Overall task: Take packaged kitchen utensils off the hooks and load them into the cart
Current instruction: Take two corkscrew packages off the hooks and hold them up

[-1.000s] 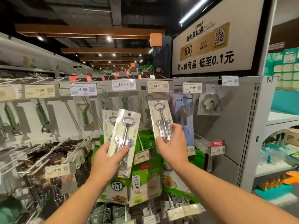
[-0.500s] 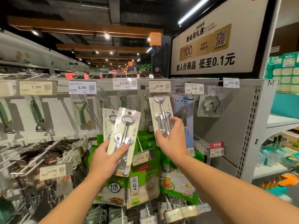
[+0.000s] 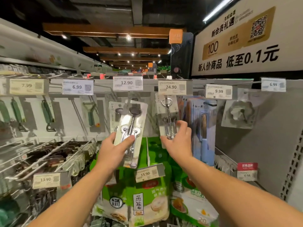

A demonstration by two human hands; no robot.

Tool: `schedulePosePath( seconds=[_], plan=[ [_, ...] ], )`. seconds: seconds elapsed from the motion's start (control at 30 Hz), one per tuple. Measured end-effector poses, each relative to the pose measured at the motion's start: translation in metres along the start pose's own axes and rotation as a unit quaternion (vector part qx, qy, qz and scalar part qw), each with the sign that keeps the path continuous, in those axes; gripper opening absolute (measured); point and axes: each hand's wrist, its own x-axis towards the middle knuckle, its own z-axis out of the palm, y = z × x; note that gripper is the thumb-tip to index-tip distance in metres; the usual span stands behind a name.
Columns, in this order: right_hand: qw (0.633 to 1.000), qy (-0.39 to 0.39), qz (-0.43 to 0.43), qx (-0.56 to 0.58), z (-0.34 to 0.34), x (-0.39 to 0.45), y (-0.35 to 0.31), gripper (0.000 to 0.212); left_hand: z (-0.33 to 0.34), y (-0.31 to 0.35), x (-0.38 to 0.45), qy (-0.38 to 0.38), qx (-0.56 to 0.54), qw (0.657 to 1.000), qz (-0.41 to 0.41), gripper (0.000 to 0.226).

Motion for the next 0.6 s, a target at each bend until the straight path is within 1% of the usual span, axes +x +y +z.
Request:
schedulePosePath(
  seconds=[0.03, 0.07, 0.1, 0.13, 0.23, 0.27, 0.3, 0.37, 0.4, 0.5, 0.53, 0.6],
  plan=[
    [1.000, -0.010, 0.009, -0.001, 0.002, 0.009, 0.001, 0.081, 0.001, -0.008, 0.008, 0.011, -0.010, 1.000, -0.003, 0.094],
    [1.000, -0.021, 0.015, -0.002, 0.004, 0.017, 0.002, 0.084, 0.002, -0.016, 0.015, 0.018, -0.021, 1.000, -0.005, 0.100],
    [0.999, -0.034, 0.020, -0.002, 0.006, 0.023, 0.003, 0.086, 0.005, -0.018, 0.016, 0.019, -0.026, 0.999, -0.008, 0.097],
    [0.999, -0.046, 0.023, 0.002, 0.009, 0.029, 0.005, 0.086, 0.007, -0.018, 0.018, 0.021, -0.027, 0.999, -0.013, 0.089],
    [0.997, -0.064, 0.027, 0.023, 0.019, 0.045, 0.013, 0.083, 0.015, -0.009, 0.016, 0.035, -0.021, 0.999, 0.007, 0.048],
    [0.997, -0.067, 0.025, 0.019, 0.023, 0.050, 0.015, 0.084, 0.017, -0.010, 0.018, 0.039, -0.024, 0.999, 0.012, 0.040],
    [0.997, -0.068, 0.023, 0.009, 0.025, 0.054, 0.018, 0.085, 0.018, -0.009, 0.017, 0.043, -0.024, 0.999, 0.012, 0.039],
    [0.997, -0.070, 0.021, -0.018, 0.030, 0.063, 0.022, 0.088, 0.020, -0.011, 0.021, 0.045, -0.024, 0.999, 0.014, 0.054],
    [0.996, -0.076, 0.023, -0.030, 0.031, 0.068, 0.024, 0.089, 0.021, -0.011, 0.022, 0.040, -0.026, 0.999, 0.016, 0.057],
    [0.991, -0.115, 0.038, -0.061, 0.035, 0.075, 0.032, 0.089, 0.024, -0.009, 0.020, 0.024, -0.038, 0.999, 0.017, 0.049],
    [0.990, -0.116, 0.036, -0.068, 0.035, 0.074, 0.033, 0.086, 0.025, -0.009, 0.021, 0.015, -0.045, 0.999, 0.013, 0.043],
    [0.995, -0.086, 0.007, -0.049, 0.032, 0.064, 0.029, 0.076, 0.029, -0.010, 0.023, 0.009, -0.056, 0.998, 0.007, 0.019]
  ],
)
